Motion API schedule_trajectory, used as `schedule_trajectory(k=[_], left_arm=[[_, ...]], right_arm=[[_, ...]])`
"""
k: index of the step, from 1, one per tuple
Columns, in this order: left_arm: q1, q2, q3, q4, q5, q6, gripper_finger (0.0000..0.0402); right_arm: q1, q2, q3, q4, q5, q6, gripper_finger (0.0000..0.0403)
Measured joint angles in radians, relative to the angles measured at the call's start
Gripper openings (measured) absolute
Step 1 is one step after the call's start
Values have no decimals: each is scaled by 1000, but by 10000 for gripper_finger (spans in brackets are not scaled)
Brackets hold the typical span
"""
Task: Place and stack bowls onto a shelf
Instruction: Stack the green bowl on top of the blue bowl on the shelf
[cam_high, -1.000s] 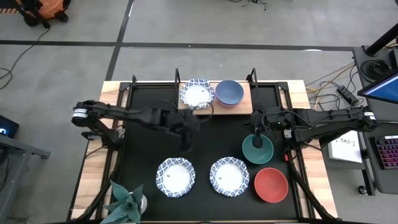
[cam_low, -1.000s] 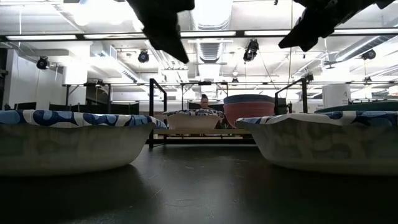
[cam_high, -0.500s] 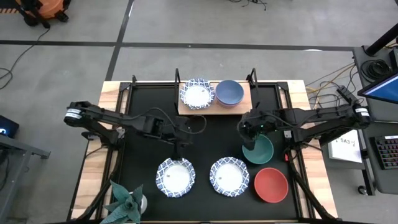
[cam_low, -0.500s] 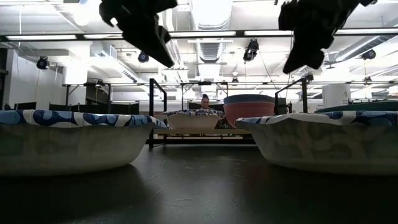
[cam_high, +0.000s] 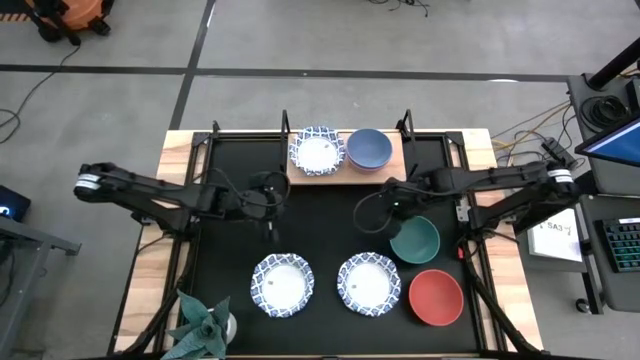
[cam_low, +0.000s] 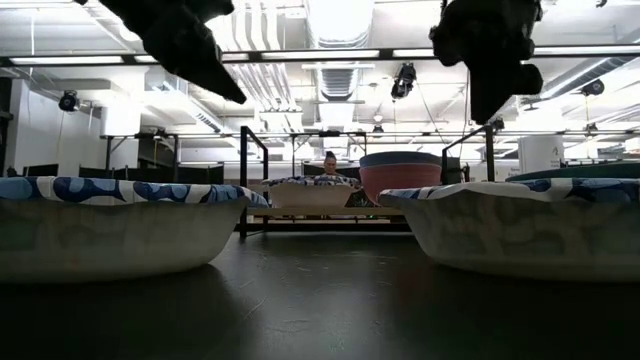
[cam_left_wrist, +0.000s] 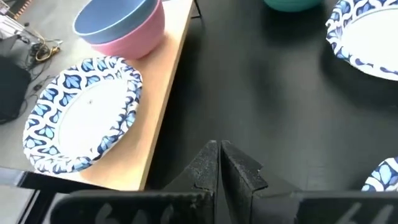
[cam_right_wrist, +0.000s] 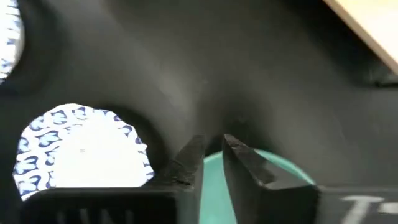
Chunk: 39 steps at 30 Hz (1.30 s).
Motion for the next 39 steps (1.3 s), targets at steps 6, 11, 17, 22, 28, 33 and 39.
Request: schedule_trajectory(k=[6,11,17,22,28,33,39], left_arm=[[-2,-35,-24,9,0,-5,0],[-2,-36,-43,5,0,11,0],[-1,-34,-56,8,0,19,0],[-1,-34,-56,12,0,20,0],[-1,-34,-53,29,-9,30,0],[-1,-34,-53,31,-15,30,0],[-1,-34,-53,65,-15,51,0]], right_arm=[[12,120,40,-116,-67,160,135],[45,206,38,-122,-136,238,177],[56,275,37,-121,-142,255,185],[56,308,37,-115,-146,241,166],[57,322,37,-110,-146,228,110],[59,307,36,-99,-146,211,41],[59,305,36,-96,-149,129,11]])
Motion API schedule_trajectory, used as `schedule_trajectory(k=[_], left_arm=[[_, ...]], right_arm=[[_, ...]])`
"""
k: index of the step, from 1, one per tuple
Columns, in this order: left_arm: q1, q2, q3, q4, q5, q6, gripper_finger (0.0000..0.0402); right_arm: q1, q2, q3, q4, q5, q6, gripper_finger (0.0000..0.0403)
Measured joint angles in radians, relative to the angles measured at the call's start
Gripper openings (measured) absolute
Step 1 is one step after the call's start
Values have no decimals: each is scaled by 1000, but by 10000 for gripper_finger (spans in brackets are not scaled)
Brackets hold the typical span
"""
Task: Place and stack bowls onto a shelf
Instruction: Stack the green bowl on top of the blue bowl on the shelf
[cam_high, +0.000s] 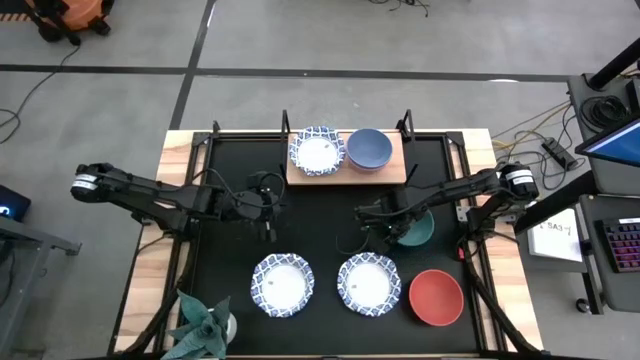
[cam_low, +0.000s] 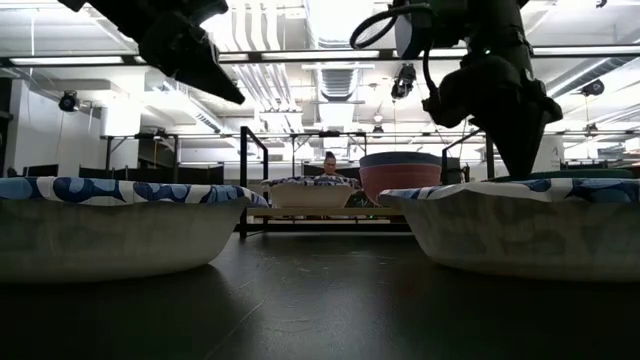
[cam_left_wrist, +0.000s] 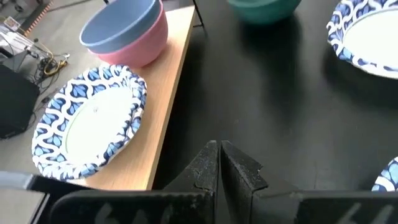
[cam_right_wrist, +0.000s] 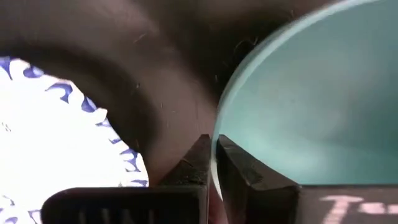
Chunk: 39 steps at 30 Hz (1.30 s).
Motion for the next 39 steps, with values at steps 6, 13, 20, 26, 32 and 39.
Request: schedule_trajectory(k=[6,13,20,26,32,39], left_arm=[[0,1,1,42,0,5,0],[0,1,1,58,0,5,0],[0,1,1,59,0,5,0],[0,1,1,62,0,5,0],[0,1,1,62,0,9,0],[0,1,1,62,0,21,0]], right_arm=[[-22,-7,28,-13,-122,-165,9],[-21,-14,235,-98,-142,-342,9],[5,-15,439,-103,-127,-636,9],[17,-13,582,-101,58,-871,9],[2,-12,688,-151,513,-998,9],[-141,-6,751,-240,574,-1037,9]])
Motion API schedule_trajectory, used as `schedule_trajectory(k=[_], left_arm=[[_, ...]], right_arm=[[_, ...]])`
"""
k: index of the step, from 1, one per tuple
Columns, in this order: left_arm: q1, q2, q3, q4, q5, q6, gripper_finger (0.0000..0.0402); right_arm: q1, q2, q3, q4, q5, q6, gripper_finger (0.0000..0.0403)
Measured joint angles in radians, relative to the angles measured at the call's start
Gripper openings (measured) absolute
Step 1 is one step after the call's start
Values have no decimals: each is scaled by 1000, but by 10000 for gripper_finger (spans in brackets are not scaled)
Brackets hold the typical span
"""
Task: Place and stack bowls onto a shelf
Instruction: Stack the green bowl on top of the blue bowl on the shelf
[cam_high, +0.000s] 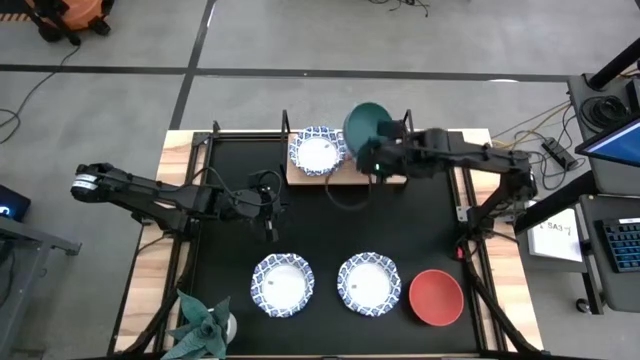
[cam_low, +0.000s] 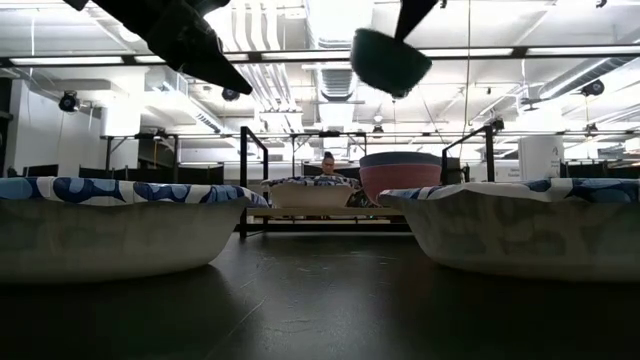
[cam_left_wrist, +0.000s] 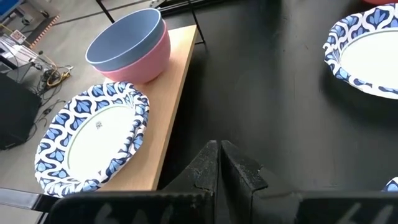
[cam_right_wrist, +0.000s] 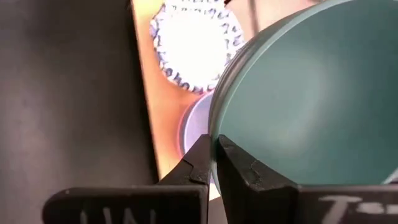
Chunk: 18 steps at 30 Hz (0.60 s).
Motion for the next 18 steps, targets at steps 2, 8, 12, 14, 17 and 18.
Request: schedule_trajectory(k=[2,8,12,14,17,18], left_arm=[[0,0,0,0,0,2,0],[0,0,0,-1,0,3,0],[0,0,0,-5,0,3,0],[0,0,0,-11,0,3,0],[0,0,0,-11,0,3,0],[0,0,0,-11,0,3,0]], right_arm=[[-54,1,-11,-3,-94,-32,9],[-186,47,-55,-4,-268,-125,9],[-231,85,-79,-5,-283,-165,9],[-244,104,-87,-6,-282,-176,9],[-255,135,-88,-11,-282,-189,9],[-257,144,-88,-15,-282,-191,9]])
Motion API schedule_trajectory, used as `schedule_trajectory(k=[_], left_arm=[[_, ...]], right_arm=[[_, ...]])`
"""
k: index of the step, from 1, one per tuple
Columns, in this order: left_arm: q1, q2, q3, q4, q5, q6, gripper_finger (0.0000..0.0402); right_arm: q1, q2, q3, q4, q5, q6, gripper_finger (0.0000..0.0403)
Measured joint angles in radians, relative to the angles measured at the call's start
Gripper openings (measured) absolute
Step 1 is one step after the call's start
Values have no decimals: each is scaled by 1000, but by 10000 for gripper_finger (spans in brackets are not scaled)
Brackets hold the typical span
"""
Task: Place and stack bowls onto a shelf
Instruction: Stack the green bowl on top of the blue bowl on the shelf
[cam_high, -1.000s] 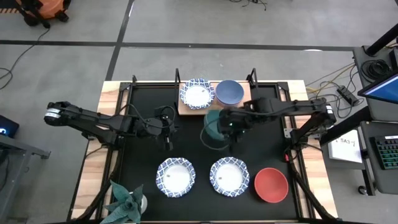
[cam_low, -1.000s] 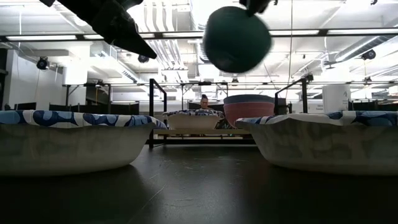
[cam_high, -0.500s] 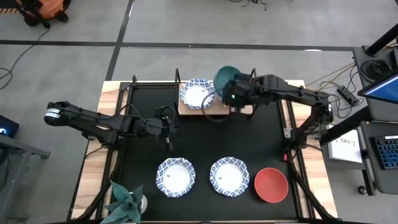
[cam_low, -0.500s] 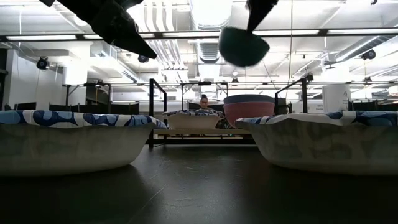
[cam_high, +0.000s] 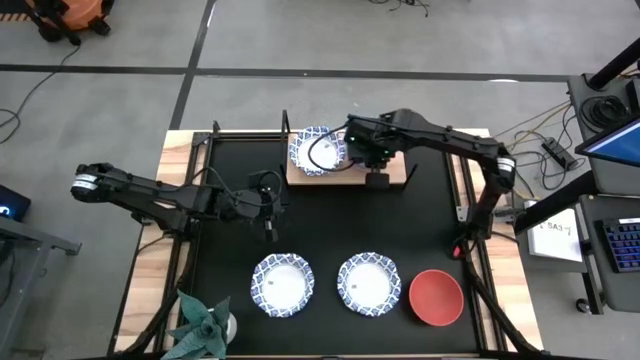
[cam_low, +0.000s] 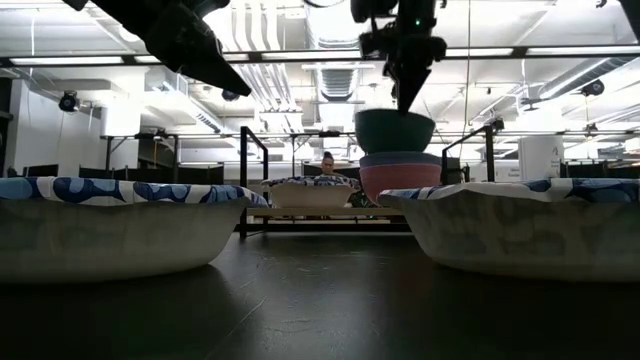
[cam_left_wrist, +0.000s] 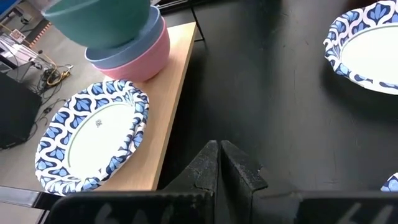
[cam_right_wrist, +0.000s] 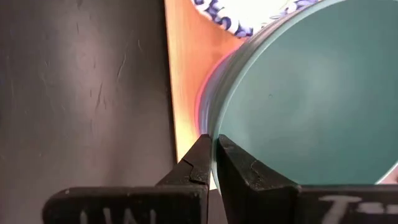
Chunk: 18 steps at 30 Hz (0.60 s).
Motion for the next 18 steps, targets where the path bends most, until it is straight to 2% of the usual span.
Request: schedule_trajectory(k=[10,18], left_arm=[[0,0,0,-3,0,0,0],[0,0,0,-3,0,3,0]], right_arm=[[-30,50,-2,-9,8,-11,14],[-50,55,-2,-4,7,15,59]])
